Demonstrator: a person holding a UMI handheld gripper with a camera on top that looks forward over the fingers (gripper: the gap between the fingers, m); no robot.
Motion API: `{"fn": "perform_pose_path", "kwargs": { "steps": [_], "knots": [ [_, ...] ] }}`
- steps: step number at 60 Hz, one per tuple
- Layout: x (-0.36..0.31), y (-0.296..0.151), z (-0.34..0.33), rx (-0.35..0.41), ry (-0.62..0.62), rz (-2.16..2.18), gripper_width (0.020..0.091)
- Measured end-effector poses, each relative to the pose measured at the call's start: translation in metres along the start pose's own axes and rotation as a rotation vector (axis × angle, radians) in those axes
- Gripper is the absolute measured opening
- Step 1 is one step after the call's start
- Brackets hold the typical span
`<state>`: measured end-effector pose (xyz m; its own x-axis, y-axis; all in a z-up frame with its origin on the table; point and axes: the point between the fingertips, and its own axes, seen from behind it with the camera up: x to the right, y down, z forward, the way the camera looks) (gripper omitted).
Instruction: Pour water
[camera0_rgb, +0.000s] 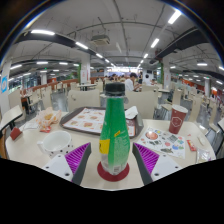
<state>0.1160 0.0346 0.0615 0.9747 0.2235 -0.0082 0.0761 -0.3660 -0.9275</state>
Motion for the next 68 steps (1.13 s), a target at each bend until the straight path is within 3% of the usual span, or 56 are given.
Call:
{"fn": "perform_pose_path", "kwargs": {
  "steps": [20, 41, 53, 68],
  "knots": [
    [-0.019, -0.040, -0.119, -0.125, 0.126, 0.040, 0.0852],
    [-0.068, -0.121, -0.232, -0.168, 0.271, 0.019, 0.0851],
    [-0.097, -0.141, -0.258, -0.173, 0.289, 0.056, 0.0852],
    [-0.093, -0.133, -0.257, -0.192, 0.264, 0.092, 0.0851]
  ]
}}
